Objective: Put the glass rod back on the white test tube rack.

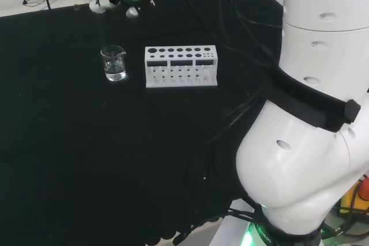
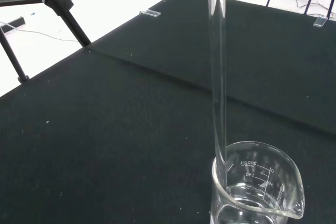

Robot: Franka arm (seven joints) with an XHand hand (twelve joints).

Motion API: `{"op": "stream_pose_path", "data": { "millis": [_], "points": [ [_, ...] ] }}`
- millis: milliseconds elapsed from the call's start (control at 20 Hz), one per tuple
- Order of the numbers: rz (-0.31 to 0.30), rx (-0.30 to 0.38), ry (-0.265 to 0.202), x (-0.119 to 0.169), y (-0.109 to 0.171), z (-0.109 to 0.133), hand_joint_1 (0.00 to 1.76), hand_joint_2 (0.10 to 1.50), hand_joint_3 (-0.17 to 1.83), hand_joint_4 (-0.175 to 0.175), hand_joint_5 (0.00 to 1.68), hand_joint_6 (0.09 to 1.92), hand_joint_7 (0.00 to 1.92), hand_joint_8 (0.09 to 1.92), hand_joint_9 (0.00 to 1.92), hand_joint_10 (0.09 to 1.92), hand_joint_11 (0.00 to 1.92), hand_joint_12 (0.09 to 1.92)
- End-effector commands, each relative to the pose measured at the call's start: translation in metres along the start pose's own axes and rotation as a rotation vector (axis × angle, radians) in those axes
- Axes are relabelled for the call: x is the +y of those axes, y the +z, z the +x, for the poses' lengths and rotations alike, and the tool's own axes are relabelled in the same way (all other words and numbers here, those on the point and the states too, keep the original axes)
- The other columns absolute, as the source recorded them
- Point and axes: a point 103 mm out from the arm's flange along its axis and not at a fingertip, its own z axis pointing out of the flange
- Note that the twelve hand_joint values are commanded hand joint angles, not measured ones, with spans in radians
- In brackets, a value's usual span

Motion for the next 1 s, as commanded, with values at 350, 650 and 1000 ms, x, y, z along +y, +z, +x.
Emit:
{"op": "stream_pose_path", "data": {
  "millis": [350, 650, 1000],
  "points": [
    [-0.011, -0.016, 0.006, 0.001, -0.018, 0.003, 1.26, 1.15, 0.0, -0.175, 0.92, 0.78, 0.96, 1.35, 1.64, 0.86, 1.57, 0.9],
    [-0.039, -0.026, 0.039, -0.013, -0.045, -0.01, 1.26, 1.15, 0.0, -0.175, 0.92, 0.78, 0.96, 1.35, 1.64, 0.86, 1.57, 0.9],
    [-0.082, -0.047, 0.096, -0.043, -0.082, -0.031, 1.26, 1.15, 0.0, -0.175, 0.92, 0.78, 0.96, 1.35, 1.64, 0.86, 1.57, 0.9]
  ]
}}
